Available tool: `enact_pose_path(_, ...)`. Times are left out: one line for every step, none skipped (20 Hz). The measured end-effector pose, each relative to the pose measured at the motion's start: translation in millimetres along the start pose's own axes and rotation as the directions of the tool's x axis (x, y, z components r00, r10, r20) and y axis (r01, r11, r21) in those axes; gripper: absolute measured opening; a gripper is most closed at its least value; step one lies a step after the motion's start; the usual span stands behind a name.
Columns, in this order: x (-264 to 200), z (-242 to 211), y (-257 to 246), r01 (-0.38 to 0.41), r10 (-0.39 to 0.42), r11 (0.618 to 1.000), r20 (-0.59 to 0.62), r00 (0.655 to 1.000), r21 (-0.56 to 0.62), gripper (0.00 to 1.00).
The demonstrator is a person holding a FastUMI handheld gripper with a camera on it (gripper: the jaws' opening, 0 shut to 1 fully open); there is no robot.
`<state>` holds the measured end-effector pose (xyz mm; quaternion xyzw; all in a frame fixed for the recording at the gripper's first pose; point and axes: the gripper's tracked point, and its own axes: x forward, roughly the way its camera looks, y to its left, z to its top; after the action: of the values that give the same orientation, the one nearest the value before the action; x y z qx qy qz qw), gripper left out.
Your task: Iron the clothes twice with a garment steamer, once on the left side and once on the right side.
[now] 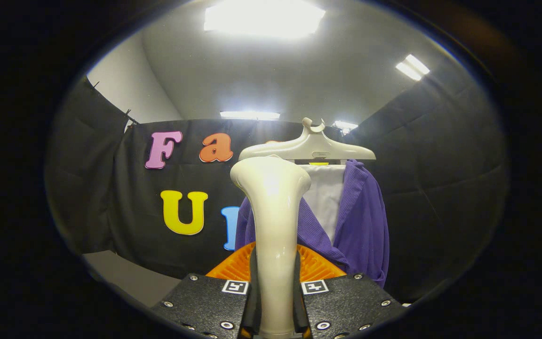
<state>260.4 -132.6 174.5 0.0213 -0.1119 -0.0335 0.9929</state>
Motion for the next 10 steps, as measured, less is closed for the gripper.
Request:
enact_pose_path(4, -6, -2, 0.011, -0.011, 1.0, -0.007, 1.0, 0.004, 0.26)
enact_pose_path(7, -13, -3, 0.02, -0.02, 1.0, -0.018, 1.0, 0.01, 0.27)
enact_pose_path(9, -19, -5, 0.027, -0.027, 1.0, -0.025, 0.999, 0.015, 0.27)
enact_pose_path(12, -24, -6, 0.035, -0.034, 0.999, -0.031, 0.999, 0.017, 0.27)
enact_pose_path(14, -29, -7, 0.04, -0.04, 0.999, -0.036, 0.999, 0.017, 0.26)
enact_pose_path(17, -34, -8, 0.044, -0.043, 0.999, -0.041, 0.998, 0.017, 0.26)
enact_pose_path(19, -39, -8, 0.046, -0.045, 0.999, -0.049, 0.998, 0.019, 0.27)
enact_pose_path(20, -45, -8, 0.048, -0.047, 0.999, -0.059, 0.997, 0.019, 0.27)
enact_pose_path(21, -51, -8, 0.053, -0.052, 0.998, -0.067, 0.996, 0.016, 0.27)
enact_pose_path(21, -57, -9, 0.057, -0.055, 0.998, -0.075, 0.996, 0.015, 0.27)
